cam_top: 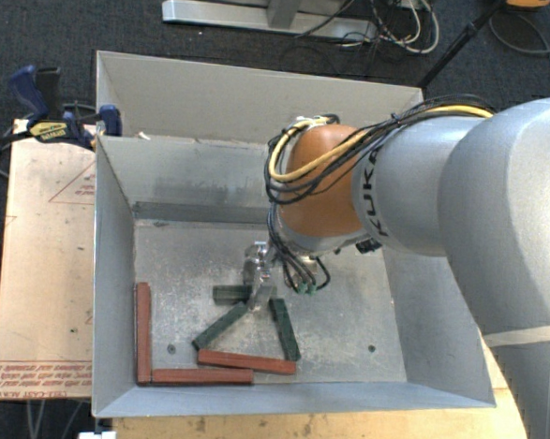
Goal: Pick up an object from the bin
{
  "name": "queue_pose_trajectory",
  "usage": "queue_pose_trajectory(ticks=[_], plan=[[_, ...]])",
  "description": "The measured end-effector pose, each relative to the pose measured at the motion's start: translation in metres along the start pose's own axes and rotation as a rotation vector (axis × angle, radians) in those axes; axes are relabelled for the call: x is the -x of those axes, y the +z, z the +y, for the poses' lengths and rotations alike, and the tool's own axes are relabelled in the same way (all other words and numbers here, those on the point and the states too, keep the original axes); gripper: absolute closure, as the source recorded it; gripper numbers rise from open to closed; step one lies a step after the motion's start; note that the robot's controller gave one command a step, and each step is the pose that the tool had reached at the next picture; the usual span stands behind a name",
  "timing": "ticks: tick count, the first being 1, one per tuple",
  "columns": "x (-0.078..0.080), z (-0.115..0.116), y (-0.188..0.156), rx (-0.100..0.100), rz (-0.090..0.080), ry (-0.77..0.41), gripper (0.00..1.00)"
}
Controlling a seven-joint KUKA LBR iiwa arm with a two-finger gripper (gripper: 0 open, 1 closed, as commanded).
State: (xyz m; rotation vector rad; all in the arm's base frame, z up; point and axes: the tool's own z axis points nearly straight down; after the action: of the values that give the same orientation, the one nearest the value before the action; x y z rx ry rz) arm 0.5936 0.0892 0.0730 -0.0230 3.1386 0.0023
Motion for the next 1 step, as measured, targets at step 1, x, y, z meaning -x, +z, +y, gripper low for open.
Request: queue_pose_trajectory(ticks=[1], plan=[[0.0107,0.0408,-0.0746,0.0,0.0,-0.159,1.0]])
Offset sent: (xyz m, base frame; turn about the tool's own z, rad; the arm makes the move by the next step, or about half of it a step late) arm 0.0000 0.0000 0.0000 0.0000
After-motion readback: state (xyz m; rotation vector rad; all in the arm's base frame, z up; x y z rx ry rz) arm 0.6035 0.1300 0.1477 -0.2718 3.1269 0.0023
